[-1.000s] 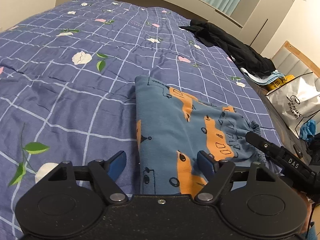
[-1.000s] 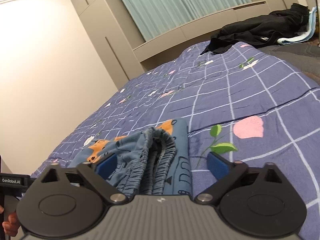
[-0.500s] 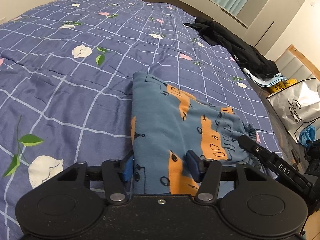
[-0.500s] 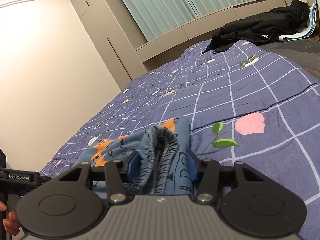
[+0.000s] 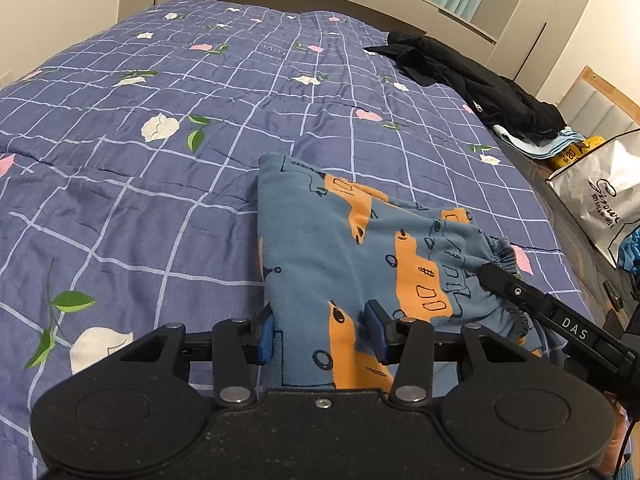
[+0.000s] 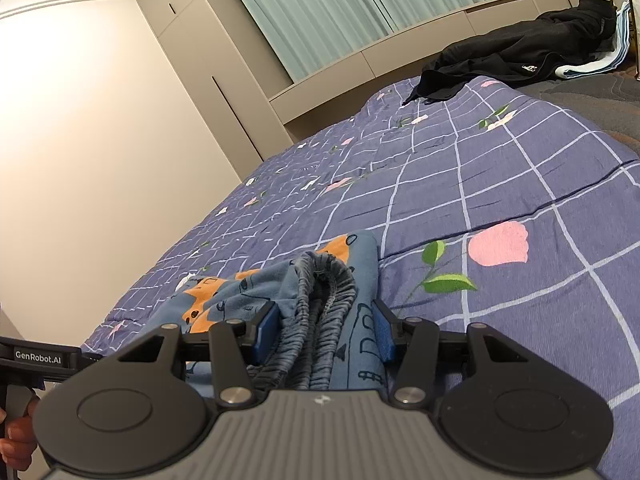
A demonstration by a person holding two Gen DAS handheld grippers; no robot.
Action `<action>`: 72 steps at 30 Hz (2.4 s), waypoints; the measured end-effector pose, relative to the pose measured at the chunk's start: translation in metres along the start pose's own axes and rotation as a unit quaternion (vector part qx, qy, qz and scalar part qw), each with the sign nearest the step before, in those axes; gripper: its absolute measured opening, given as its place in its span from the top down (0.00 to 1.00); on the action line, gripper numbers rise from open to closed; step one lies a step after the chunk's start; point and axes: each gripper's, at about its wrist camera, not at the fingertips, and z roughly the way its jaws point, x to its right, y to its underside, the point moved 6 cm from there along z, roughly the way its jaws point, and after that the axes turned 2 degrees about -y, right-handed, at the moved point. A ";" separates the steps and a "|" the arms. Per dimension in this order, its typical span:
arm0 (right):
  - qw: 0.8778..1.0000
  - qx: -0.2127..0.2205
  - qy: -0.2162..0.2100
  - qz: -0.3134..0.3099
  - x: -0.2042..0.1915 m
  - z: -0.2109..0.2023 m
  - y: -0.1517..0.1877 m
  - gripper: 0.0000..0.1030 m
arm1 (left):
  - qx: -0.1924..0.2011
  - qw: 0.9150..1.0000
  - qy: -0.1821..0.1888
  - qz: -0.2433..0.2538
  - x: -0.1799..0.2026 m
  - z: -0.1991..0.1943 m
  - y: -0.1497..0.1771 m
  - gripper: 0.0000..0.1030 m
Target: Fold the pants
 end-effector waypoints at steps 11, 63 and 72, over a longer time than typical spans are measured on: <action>1.000 0.004 0.004 -0.017 -0.007 -0.001 0.002 0.62 | 0.010 1.000 -0.002 0.006 0.003 -0.004 -0.001 0.65; 0.998 0.003 0.021 -0.062 -0.175 0.062 0.011 0.82 | 0.047 0.998 -0.033 -0.006 -0.125 -0.035 -0.051 0.87; 0.996 0.000 0.063 -0.057 -0.166 0.057 0.014 0.58 | 0.039 0.998 -0.038 -0.024 -0.128 -0.036 -0.045 0.54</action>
